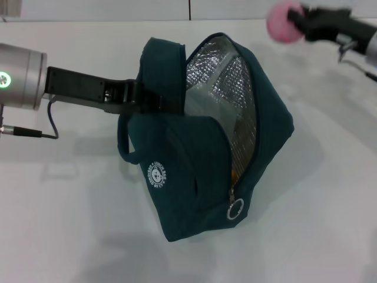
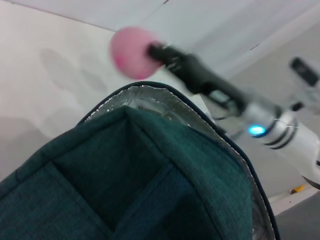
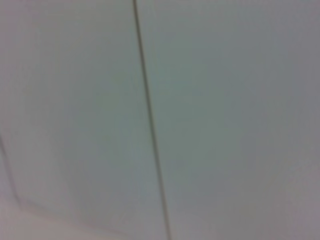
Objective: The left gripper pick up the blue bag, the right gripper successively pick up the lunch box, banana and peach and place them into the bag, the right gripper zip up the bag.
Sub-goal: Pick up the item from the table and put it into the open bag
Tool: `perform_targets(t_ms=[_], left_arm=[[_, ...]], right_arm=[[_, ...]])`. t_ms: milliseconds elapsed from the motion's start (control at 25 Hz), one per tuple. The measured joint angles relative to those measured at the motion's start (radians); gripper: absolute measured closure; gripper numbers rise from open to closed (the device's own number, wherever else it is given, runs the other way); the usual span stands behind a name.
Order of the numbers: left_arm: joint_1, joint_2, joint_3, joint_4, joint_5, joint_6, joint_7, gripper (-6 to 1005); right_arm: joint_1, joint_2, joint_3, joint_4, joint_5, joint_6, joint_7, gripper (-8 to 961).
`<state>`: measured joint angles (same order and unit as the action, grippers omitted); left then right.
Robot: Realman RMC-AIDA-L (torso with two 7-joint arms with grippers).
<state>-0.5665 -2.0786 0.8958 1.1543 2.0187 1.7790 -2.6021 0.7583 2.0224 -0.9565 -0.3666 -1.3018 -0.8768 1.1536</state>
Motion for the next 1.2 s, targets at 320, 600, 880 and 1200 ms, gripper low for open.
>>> perform_targets(t_ms=[320,600,880,1200], left_arm=[[-0.001,0.001,0.0,0.002,-0.005,0.0,-0.003,943],[-0.004,0.002,0.0,0.003,-0.008,0.0,0.001,943],[-0.002,-0.002,0.0,0.004,-0.009,0.0,0.001,943],[0.003,-0.002,0.0,0.004,-0.009,0.0,0.002,942]], right_arm=[[-0.128,-0.006,-0.016,-0.14,0.104,-0.498,0.039,790],[-0.114,-0.003,-0.174,-0.182,0.106,-0.613,0.089,862],[-0.084,0.001,-0.297,-0.175,0.107,-0.561,0.108,903],[-0.09,0.001,-0.317,-0.174,0.107,-0.534,0.117,919]])
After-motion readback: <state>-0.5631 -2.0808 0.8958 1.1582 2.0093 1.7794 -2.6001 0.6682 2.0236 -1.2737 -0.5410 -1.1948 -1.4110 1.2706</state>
